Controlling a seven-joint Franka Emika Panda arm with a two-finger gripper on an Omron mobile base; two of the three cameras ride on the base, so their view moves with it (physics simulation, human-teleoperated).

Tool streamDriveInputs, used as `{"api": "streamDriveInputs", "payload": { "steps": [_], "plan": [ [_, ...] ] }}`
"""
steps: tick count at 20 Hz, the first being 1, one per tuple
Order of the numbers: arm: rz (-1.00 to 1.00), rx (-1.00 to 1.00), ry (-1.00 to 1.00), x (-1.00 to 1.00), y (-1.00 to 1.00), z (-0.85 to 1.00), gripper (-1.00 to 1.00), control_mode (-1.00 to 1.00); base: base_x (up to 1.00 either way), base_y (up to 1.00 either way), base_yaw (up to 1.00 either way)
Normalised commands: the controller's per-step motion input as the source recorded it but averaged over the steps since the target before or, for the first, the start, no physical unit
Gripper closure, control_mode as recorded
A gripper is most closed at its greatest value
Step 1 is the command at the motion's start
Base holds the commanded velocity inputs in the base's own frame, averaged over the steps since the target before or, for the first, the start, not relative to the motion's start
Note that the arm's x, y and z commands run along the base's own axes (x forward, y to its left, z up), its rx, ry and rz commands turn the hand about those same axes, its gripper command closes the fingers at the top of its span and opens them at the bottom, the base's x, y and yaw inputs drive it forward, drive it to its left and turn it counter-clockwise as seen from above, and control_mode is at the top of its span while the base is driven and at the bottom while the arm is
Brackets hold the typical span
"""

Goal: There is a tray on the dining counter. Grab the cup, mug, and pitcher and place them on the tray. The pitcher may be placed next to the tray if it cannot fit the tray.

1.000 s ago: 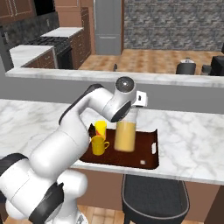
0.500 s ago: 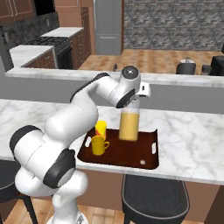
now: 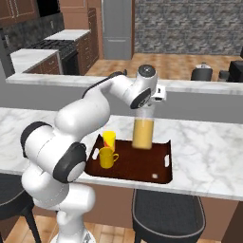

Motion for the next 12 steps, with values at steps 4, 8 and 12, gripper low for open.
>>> {"api": "streamDriveInputs", "payload": {
  "steps": [4,8,12],
  "plan": [
    [0.0,0.0,0.15,-0.07,-0.04,0.0,1.0,-1.0,0.0,0.0,0.0],
    [0.0,0.0,0.15,0.0,0.0,0.0,1.0,-1.0,0.0,0.0,0.0],
    [0.0,0.0,0.14,0.0,0.0,0.0,1.0,-1.0,0.0,0.0,0.0]
  ]
}}
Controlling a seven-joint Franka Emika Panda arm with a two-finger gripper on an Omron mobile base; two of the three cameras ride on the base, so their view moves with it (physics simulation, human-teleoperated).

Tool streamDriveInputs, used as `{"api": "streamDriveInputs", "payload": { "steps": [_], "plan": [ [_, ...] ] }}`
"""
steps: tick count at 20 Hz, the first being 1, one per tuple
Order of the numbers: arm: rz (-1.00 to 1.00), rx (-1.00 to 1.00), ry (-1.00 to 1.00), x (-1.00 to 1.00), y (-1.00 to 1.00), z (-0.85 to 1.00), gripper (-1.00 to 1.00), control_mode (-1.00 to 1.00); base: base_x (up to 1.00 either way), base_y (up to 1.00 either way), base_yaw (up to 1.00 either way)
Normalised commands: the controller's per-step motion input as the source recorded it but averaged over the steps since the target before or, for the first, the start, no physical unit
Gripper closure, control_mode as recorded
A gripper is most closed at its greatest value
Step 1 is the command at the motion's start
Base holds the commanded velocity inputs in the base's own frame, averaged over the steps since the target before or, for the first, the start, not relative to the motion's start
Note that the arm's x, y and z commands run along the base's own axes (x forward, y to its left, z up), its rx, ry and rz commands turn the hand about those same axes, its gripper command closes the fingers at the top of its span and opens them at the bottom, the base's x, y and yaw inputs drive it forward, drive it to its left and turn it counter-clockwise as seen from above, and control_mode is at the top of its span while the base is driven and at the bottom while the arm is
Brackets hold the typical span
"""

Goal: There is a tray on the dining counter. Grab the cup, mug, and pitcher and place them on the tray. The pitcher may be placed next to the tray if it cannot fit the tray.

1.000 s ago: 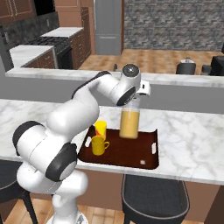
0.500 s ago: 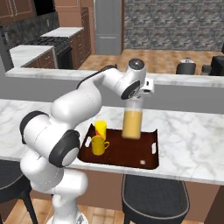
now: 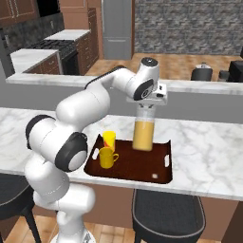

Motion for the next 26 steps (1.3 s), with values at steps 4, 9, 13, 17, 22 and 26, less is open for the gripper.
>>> {"api": "streamDriveInputs", "payload": {
  "steps": [4,9,13,17,22,26],
  "plan": [
    [0.0,0.0,0.08,0.0,0.0,0.0,1.0,-1.0,0.0,0.0,0.0],
    [0.0,0.0,0.07,0.01,0.0,0.0,1.0,-1.0,0.0,0.0,0.0],
    [0.0,0.0,0.06,0.17,0.0,0.0,1.0,-1.0,0.0,0.0,0.0],
    [0.0,0.0,0.07,0.2,0.0,0.0,1.0,-1.0,0.0,0.0,0.0],
    [0.0,0.0,0.04,0.16,0.0,0.0,1.0,-1.0,0.0,0.0,0.0],
    [0.0,0.0,0.07,0.0,0.0,0.0,1.0,-1.0,0.0,0.0,0.0]
  ]
}}
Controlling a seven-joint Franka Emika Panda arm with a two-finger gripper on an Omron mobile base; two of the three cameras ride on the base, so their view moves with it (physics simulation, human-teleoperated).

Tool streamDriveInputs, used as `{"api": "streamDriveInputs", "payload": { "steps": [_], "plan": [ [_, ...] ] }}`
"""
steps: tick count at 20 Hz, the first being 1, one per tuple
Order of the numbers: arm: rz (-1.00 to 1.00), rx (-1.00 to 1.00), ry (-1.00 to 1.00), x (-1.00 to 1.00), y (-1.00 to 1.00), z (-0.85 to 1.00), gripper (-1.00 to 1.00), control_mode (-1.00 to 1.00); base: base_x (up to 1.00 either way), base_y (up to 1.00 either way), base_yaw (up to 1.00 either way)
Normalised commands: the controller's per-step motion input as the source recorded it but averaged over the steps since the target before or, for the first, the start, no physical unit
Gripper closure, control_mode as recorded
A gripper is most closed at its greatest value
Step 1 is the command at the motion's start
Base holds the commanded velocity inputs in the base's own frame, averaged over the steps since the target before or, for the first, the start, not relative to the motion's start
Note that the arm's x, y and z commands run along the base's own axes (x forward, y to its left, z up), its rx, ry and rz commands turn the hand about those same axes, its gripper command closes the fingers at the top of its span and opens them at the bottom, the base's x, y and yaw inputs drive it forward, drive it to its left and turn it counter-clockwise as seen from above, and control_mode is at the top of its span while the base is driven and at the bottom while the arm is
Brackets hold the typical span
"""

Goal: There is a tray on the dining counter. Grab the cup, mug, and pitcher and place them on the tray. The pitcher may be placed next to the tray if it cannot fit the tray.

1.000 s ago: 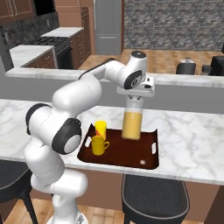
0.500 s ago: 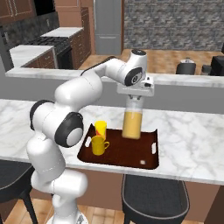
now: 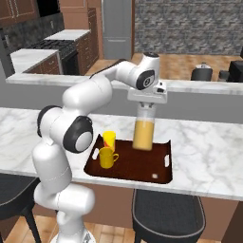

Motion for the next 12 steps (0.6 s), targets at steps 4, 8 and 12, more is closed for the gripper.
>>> {"api": "streamDriveInputs", "payload": {
  "steps": [4,8,12],
  "plan": [
    [0.0,0.0,0.06,0.0,0.0,0.0,1.0,-1.0,0.0,0.0,0.0],
    [0.0,0.0,0.05,0.09,0.0,-0.01,1.0,-1.0,0.0,0.0,0.0],
    [0.0,0.0,0.01,0.22,0.0,0.0,1.0,-1.0,0.0,0.0,0.0]
  ]
}}
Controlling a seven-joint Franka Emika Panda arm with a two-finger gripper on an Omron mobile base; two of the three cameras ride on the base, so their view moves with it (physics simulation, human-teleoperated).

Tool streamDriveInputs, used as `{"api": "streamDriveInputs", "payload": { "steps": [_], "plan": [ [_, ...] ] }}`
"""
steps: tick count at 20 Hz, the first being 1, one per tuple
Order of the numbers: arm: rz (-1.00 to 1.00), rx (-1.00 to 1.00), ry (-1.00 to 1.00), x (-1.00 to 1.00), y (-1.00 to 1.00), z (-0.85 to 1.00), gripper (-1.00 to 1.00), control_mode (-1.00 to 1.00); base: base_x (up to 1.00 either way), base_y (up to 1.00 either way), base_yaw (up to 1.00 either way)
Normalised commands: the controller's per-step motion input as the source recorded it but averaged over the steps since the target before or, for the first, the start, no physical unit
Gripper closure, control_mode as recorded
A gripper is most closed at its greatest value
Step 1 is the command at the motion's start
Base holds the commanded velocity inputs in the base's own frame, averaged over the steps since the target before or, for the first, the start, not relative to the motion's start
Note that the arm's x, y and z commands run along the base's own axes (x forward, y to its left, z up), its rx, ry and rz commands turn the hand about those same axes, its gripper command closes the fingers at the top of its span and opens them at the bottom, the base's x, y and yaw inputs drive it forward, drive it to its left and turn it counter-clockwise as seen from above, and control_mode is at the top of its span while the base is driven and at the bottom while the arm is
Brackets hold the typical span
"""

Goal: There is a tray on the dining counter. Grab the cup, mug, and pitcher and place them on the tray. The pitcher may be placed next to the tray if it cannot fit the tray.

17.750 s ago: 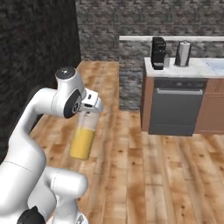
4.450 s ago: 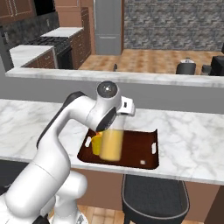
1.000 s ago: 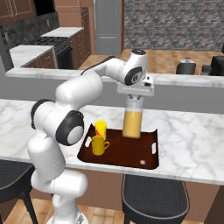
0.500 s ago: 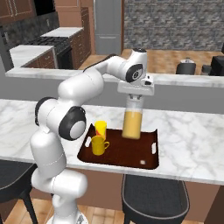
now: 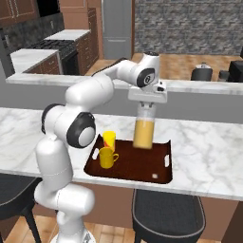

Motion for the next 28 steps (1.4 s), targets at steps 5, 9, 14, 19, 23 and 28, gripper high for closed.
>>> {"api": "streamDriveInputs", "payload": {
  "steps": [5,9,14,19,23,28],
  "plan": [
    [0.0,0.0,0.0,0.09,0.0,-0.15,1.0,-1.0,0.0,0.0,0.0],
    [0.0,0.0,0.01,0.09,0.0,-0.2,1.0,-1.0,0.0,0.0,0.0],
    [0.0,0.0,0.02,0.08,0.0,-0.18,1.0,-1.0,0.0,0.0,0.0],
    [0.0,0.0,0.01,0.04,0.0,-0.16,1.0,-1.0,0.0,0.0,0.0],
    [0.0,0.0,0.01,0.03,0.0,-0.15,1.0,-1.0,0.0,0.0,0.0],
    [0.0,0.0,0.02,0.01,0.0,-0.16,1.0,-1.0,0.0,0.0,0.0]
  ]
}}
